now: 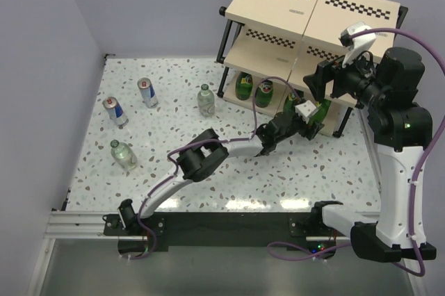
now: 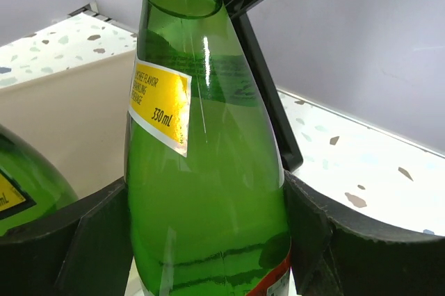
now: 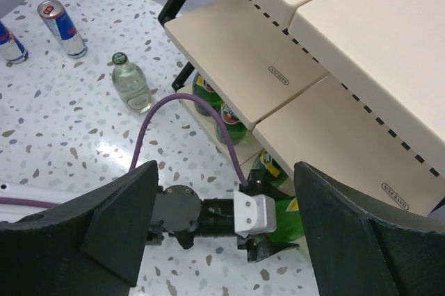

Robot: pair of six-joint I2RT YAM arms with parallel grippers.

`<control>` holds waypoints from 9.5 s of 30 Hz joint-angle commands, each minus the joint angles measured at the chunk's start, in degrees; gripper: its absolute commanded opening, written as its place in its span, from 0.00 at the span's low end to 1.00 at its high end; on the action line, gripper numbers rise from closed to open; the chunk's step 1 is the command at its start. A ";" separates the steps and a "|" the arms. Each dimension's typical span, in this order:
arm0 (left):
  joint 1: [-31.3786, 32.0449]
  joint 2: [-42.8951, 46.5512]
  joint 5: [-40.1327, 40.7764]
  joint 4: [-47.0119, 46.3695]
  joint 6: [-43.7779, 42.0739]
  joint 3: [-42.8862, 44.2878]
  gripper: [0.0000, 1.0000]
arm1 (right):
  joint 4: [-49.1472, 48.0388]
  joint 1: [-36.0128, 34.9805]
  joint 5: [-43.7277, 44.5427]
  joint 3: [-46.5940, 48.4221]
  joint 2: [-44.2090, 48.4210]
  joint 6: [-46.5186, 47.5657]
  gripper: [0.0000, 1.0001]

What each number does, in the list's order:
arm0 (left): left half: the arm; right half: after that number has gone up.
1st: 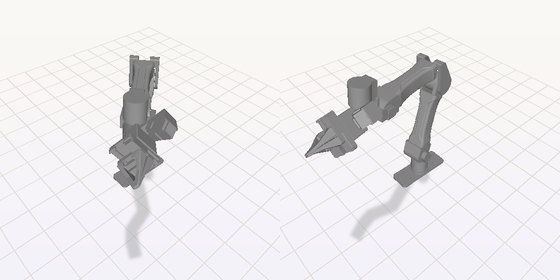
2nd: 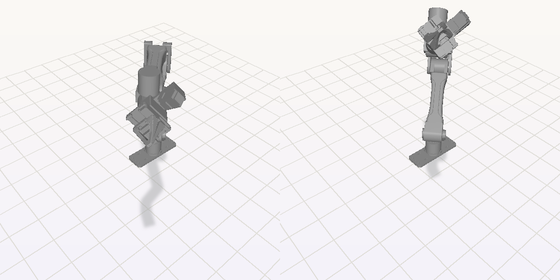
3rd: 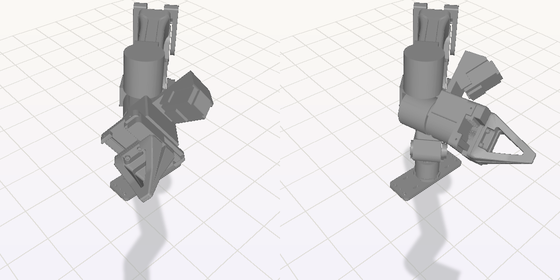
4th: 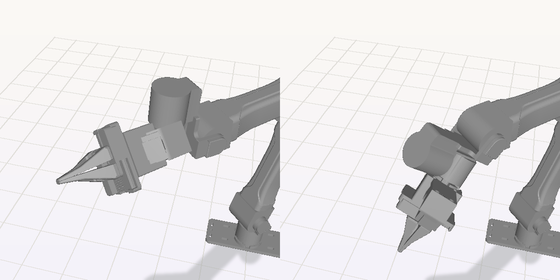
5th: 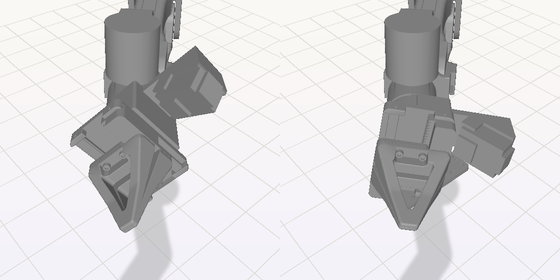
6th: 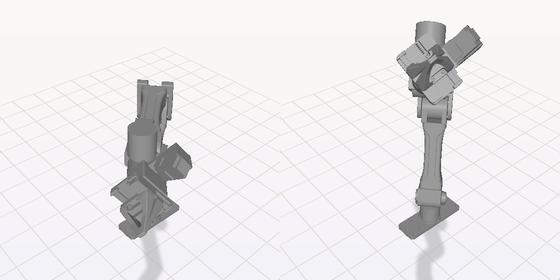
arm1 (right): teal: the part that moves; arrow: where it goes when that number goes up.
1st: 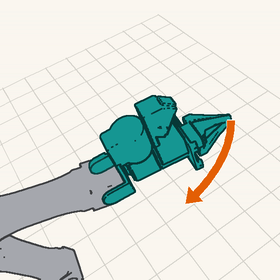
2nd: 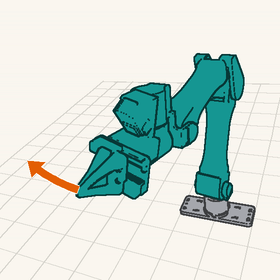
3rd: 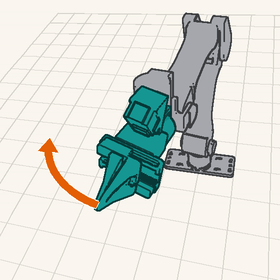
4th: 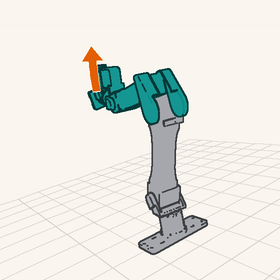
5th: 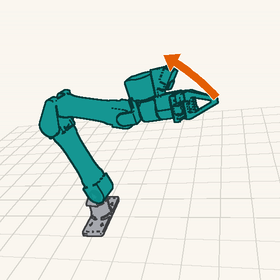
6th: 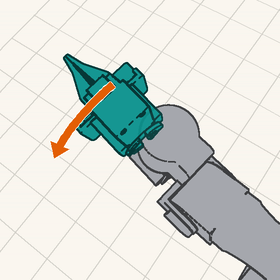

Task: Place and organize the beverage onto the shelf
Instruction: Adjust the drink.

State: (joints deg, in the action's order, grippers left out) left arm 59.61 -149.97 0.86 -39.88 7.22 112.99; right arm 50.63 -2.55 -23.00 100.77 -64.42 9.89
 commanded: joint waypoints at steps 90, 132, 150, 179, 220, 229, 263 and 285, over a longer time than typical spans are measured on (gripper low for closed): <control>6.39 49.33 -1.04 -44.06 -5.03 -64.47 0.00 | 0.08 0.61 -6.69 -21.58 3.25 -9.45 0.80; 4.55 40.38 4.94 -37.47 -3.09 -51.30 0.00 | 0.34 0.70 -19.00 -25.71 7.03 -8.50 0.14; 3.23 34.48 0.02 -31.75 2.18 -44.17 0.00 | 4.48 -6.51 -10.49 -26.42 8.52 0.30 0.12; 3.05 34.13 0.63 -33.86 2.27 -47.42 0.00 | 5.97 -6.42 -0.12 -16.05 8.53 2.85 0.76; -0.46 10.93 -1.04 -2.31 1.21 -9.55 0.00 | -0.53 -5.71 18.43 -8.93 7.38 -3.47 0.77; -0.46 9.79 1.95 2.61 0.86 -4.71 0.00 | -0.36 -5.63 18.43 -9.10 7.82 -3.56 0.77; -1.34 3.64 3.18 7.45 0.51 9.88 0.00 | 0.08 -5.63 18.43 -8.75 7.91 -3.30 0.77; -1.61 0.47 5.99 3.76 -0.19 13.57 0.00 | 0.43 -5.63 18.08 -8.66 7.74 -3.12 0.77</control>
State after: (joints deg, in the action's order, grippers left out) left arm 58.63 -151.26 4.49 -23.05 7.99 121.08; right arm 51.90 -8.49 -5.08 90.11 -57.21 7.09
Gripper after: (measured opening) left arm 0.760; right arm 0.768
